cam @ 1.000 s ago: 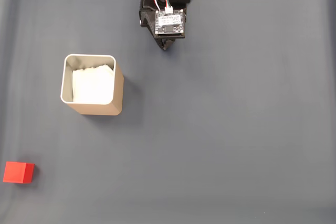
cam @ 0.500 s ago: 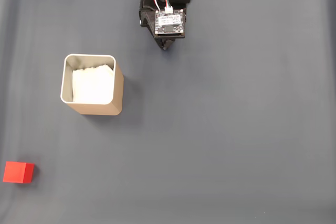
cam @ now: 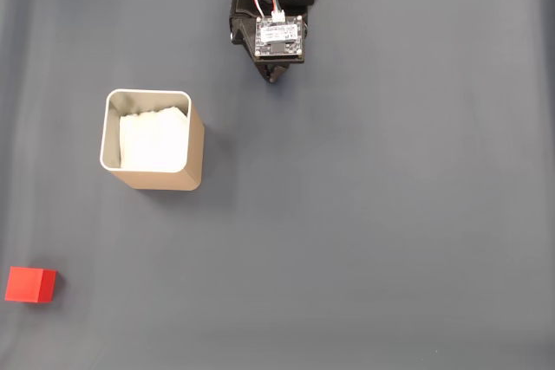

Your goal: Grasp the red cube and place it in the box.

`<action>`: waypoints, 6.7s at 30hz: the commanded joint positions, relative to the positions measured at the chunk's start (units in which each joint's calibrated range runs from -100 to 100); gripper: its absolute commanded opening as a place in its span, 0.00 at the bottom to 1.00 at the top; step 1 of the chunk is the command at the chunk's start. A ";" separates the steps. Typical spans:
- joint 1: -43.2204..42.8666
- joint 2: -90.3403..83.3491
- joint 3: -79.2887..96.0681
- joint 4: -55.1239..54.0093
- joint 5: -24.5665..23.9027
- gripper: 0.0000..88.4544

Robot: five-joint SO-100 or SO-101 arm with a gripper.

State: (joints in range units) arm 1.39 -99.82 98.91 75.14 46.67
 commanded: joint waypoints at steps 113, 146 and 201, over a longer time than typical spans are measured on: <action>28.82 78.92 -94.62 -27.58 -2.78 0.01; 31.09 100.21 -109.75 -31.52 -2.20 0.36; 32.08 131.63 -128.53 -41.95 -4.54 0.45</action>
State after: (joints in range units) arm 32.96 31.43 -25.59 34.52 42.47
